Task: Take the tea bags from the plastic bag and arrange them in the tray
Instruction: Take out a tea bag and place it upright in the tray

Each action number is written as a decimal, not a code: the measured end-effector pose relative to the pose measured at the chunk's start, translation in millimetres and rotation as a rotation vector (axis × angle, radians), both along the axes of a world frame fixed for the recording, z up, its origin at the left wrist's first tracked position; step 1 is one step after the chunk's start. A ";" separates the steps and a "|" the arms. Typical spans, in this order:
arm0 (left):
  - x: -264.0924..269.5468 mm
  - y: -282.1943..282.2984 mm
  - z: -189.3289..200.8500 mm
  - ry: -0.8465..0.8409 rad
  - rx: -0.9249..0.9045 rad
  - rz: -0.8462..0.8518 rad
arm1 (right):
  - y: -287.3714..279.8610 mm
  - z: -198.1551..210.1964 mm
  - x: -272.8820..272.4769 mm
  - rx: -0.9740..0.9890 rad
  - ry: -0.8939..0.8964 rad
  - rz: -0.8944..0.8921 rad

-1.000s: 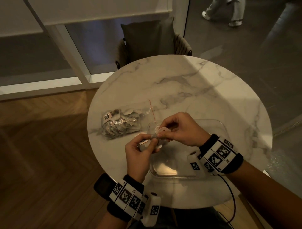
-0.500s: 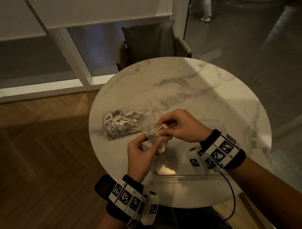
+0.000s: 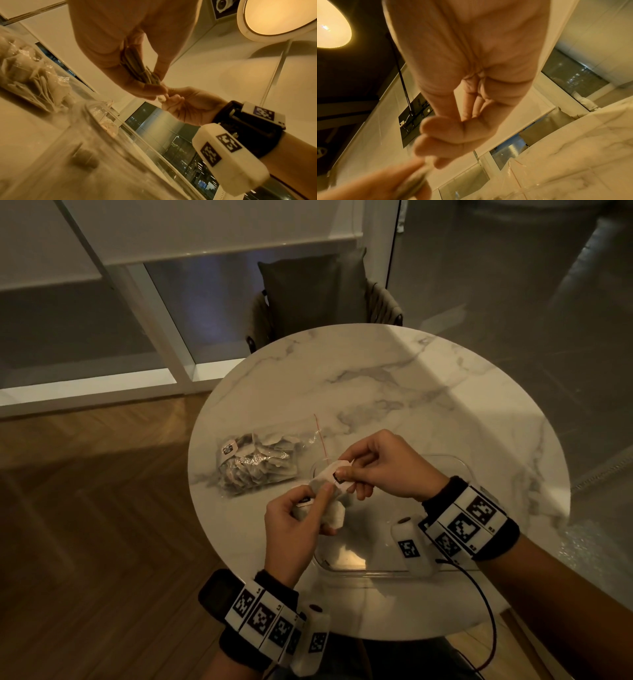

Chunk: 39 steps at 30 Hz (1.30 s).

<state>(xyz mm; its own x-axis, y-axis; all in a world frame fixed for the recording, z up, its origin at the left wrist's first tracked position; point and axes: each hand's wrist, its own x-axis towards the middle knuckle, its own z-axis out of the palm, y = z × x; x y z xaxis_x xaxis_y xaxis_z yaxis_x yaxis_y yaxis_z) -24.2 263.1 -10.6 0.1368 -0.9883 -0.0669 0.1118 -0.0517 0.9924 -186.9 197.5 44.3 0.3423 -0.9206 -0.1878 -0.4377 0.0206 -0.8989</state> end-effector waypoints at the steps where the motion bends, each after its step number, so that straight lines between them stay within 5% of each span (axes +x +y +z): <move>1: -0.4 0.7 0.2 -0.004 0.008 -0.006 | -0.6 1.7 -0.1 -0.007 0.007 0.008; 8: 12.7 5.1 10.2 0.056 0.073 0.076 | -12.2 18.2 -6.2 -0.040 0.090 0.010; 17: 28.8 6.7 -3.7 0.089 0.118 0.138 | -41.1 -1.9 15.2 -0.044 0.673 0.379; 24: 36.9 4.3 -3.9 0.109 0.118 0.175 | -46.8 -24.2 31.9 0.028 0.709 0.431; 39: 34.1 4.5 -4.9 0.132 0.101 0.170 | -49.3 -29.6 34.2 -0.213 0.909 0.360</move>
<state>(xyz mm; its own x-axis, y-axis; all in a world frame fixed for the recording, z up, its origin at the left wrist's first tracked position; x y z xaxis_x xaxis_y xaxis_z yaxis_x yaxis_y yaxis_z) 9.8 267.5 -15.5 0.2846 -0.9390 -0.1930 0.2563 -0.1195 0.9592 -152.7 148.2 14.7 0.4154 -0.8354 -0.3600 -0.9093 -0.3704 -0.1896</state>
